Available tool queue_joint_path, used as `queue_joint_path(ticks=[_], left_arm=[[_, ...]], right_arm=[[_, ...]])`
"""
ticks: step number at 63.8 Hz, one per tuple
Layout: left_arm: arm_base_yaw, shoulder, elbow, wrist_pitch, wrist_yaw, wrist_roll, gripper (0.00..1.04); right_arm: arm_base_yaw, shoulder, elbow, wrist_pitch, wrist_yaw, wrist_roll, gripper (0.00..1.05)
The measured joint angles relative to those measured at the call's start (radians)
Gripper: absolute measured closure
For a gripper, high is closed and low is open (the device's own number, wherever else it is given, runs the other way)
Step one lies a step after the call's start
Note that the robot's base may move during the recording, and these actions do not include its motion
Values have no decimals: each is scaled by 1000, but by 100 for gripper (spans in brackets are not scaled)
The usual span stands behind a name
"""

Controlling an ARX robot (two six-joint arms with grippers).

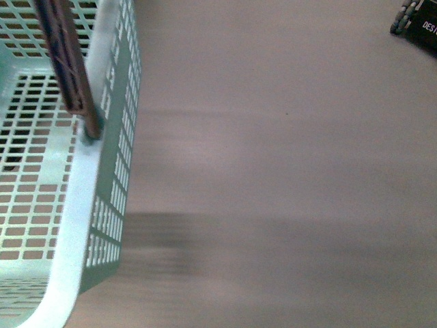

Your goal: Pick mango and avocado into basket

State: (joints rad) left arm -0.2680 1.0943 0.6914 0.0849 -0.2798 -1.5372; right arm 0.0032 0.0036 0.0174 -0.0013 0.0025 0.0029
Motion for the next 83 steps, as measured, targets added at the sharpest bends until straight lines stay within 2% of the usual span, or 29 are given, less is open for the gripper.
queue_joint_path(ticks=[14,83], left_arm=[[-3,-163,-3,-112,-35,8,76],[-4,-171,-10,-118,-35,21,76]], right_arm=[[0,0,0,0,0,0,9],[0,0,0,0,0,0,9]])
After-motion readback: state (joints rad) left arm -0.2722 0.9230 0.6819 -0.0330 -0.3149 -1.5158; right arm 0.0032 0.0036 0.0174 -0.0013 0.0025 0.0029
